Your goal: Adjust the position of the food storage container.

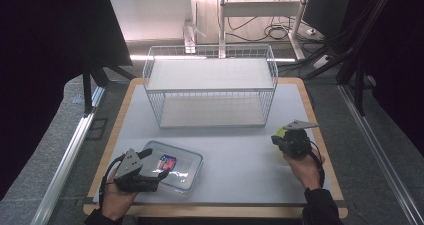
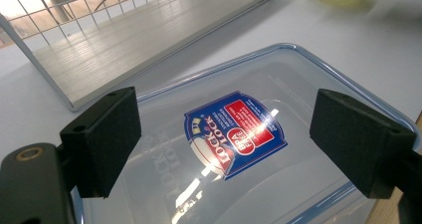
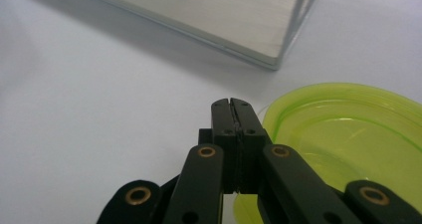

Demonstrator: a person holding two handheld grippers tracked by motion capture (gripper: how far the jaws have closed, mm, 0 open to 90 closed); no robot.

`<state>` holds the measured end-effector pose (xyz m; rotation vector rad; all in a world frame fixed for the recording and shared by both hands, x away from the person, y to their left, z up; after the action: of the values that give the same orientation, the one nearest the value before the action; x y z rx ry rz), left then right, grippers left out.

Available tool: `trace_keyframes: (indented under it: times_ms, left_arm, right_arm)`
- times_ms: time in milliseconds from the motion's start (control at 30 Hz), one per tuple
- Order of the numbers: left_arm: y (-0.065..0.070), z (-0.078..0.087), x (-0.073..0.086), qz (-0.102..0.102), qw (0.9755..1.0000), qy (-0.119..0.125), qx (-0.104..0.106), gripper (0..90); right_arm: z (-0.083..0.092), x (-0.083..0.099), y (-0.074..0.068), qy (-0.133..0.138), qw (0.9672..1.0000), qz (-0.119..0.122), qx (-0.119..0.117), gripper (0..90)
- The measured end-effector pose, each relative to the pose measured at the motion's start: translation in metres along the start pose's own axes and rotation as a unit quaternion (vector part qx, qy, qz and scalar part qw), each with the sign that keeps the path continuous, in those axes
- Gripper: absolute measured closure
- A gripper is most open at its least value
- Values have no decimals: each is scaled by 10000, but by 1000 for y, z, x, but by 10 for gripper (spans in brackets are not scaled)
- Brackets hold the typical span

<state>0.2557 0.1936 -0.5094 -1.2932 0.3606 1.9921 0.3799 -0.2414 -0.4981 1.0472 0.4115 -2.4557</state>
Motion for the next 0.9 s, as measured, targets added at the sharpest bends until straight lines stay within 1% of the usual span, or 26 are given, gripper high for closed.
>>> trace_keyframes:
  times_ms: [33,100,200,267,300,333,367,400,433,500,567,700,733,767,800,833,867,900]
  left_arm:
    - [0,0,0,3,10000,-7,4,128]
    - [0,-1,0,56,10000,-8,19,129]
    - [-1,-1,1,99,9999,-49,16,132]
    - [-2,-1,1,144,9998,-146,-30,132]
    - [-2,-1,1,144,9998,-146,-30,131]
    - [-4,1,2,189,9997,-164,-27,132]
    - [-4,1,2,189,9997,-164,-27,141]
    - [-7,4,2,266,9994,-211,15,171]
    - [-9,6,2,266,9993,-245,-12,192]
    - [-11,8,2,254,9993,-283,-23,259]
    - [-19,18,3,315,9991,-269,-130,330]
    - [-33,29,9,446,9980,-294,-338,533]
    - [-36,31,12,469,9978,-306,-368,593]
    - [-36,31,12,469,9978,-306,-368,654]
    - [-40,33,15,507,9974,-329,-403,654]
    - [-45,35,18,555,9968,-360,-444,755]
    - [-49,37,21,603,9963,-392,-481,755]
    - [-53,39,25,624,9956,-450,-531,838]
  right_arm:
    - [2,0,5,37,10000,-71,5,900]
    - [3,0,9,76,9999,-135,10,900]
    - [4,0,10,100,9998,-166,31,900]
    - [5,0,6,110,9999,-79,6,900]
    - [5,0,3,115,9999,-42,-12,900]
    - [5,-1,1,122,9999,9,-33,900]
    - [6,-1,-2,131,9999,70,-65,900]
    - [6,-1,-4,137,9998,93,-99,900]
    - [7,-1,-7,134,9998,102,-126,900]
    - [8,0,-12,144,9996,136,-193,900]
    - [8,1,-17,138,9994,203,-240,900]
    - [9,3,-26,127,9989,303,-339,899]
    - [9,4,-28,124,9987,323,-364,898]
    - [9,5,-30,124,9985,356,-387,896]
    - [9,5,-30,124,9985,356,-387,896]
    - [9,7,-34,107,9981,382,-463,893]
    - [9,7,-34,107,9981,382,-463,893]
    - [9,9,-37,79,9979,405,-503,894]
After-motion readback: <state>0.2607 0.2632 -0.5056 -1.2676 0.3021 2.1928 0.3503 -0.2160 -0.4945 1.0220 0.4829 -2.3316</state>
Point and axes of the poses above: each handheld gripper's, and its own axes: z roughly backward along the jaws, x roughly out of its underside, y roughly to its right, the point moved 4 cm from there along -z, roughly forward along the jaws, and after that the axes turned 7 degrees about -z, right-handed, at the moved point
